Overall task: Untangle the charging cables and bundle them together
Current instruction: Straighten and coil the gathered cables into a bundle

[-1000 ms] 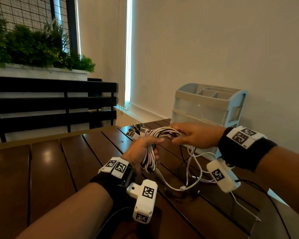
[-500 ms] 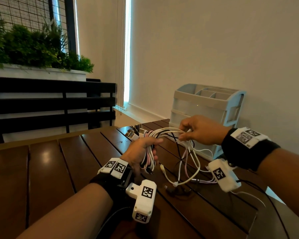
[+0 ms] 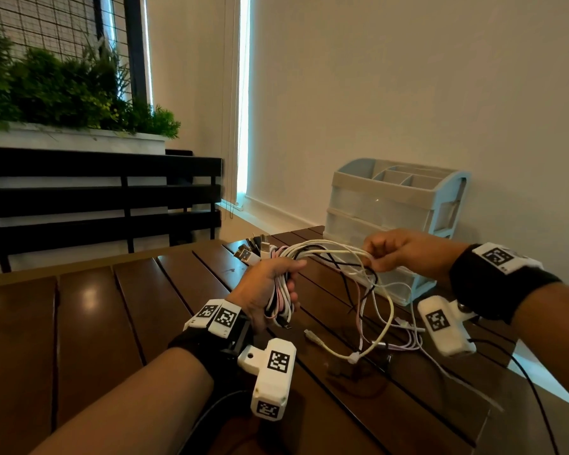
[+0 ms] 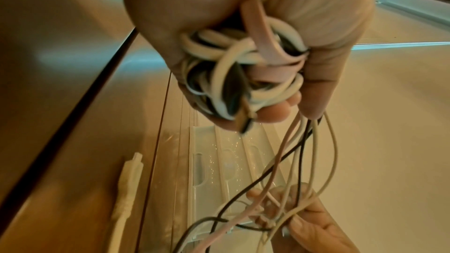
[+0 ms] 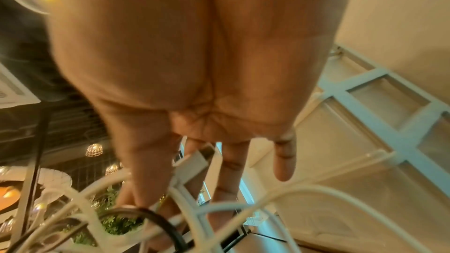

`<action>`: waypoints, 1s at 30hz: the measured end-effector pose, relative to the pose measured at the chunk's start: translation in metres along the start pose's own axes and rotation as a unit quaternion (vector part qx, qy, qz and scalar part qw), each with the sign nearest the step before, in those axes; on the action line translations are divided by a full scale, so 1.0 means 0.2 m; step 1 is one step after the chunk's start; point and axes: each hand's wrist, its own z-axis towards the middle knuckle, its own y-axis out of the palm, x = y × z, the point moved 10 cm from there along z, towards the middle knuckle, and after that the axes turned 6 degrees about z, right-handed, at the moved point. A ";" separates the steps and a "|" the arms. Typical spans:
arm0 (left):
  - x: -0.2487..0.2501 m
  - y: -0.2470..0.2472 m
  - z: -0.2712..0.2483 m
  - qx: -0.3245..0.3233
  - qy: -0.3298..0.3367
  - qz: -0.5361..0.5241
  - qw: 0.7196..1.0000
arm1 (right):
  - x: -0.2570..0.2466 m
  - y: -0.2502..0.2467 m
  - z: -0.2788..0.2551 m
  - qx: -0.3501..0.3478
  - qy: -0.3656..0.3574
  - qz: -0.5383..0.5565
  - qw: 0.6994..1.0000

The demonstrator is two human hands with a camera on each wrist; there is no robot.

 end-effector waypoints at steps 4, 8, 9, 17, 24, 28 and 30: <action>0.00 0.00 0.01 0.000 0.004 0.002 1.000 | 0.02 0.07 -0.01 -0.055 0.020 -0.003 0.998; -0.02 0.00 0.01 -0.003 0.002 0.014 1.000 | 0.07 0.10 0.01 -0.079 0.073 -0.114 0.988; -0.02 0.00 0.01 -0.004 0.001 0.018 1.000 | 0.07 0.11 0.02 -0.086 0.084 -0.129 0.984; -0.01 0.01 0.01 -0.004 0.004 0.016 1.000 | 0.02 0.09 0.06 -0.054 0.094 -0.287 0.952; -0.01 0.01 0.01 -0.001 0.000 0.015 1.000 | -0.02 0.06 0.09 -0.016 0.058 -0.416 0.907; -0.02 0.00 0.01 0.006 -0.004 0.010 1.000 | 0.00 0.08 0.09 -0.032 0.048 -0.445 0.894; -0.02 0.02 0.01 0.000 -0.009 0.010 1.000 | 0.00 0.09 0.10 -0.030 0.029 -0.477 0.878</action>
